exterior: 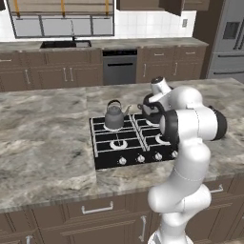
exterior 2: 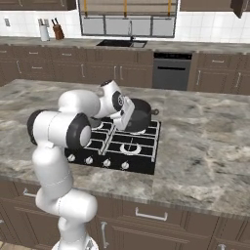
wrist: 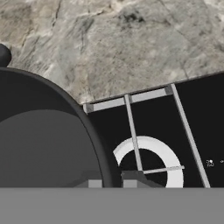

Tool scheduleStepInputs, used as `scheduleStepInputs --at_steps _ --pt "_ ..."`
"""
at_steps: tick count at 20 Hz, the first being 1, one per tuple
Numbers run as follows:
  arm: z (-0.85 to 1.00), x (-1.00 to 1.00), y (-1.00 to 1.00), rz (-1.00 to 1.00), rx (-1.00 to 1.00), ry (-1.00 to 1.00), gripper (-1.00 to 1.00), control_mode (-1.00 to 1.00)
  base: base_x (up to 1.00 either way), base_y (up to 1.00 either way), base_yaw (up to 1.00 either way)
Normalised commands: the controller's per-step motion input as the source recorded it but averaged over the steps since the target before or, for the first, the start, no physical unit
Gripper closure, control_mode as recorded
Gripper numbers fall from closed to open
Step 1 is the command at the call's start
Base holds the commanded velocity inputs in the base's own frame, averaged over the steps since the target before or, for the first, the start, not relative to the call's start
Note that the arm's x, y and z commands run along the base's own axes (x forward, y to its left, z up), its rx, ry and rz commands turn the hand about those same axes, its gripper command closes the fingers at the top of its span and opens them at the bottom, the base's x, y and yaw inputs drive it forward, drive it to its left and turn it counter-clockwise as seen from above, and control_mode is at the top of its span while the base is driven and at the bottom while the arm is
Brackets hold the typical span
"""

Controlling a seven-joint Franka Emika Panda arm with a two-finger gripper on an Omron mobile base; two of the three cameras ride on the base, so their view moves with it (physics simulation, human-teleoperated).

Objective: Pick the kettle from the cabinet and place it on a stove burner. Then pick the pot from the counter and place it on another stove burner. Finally, turn both burners on.

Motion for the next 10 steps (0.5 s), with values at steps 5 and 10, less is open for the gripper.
scheduleStepInputs --at_steps 5,10 --pt "-0.16 0.24 -0.01 0.00 0.00 0.00 1.00 -1.00 0.00 0.00 0.00" --pt "-0.14 0.30 -0.06 0.00 0.00 0.00 1.00 -1.00 0.00 0.00 0.00"
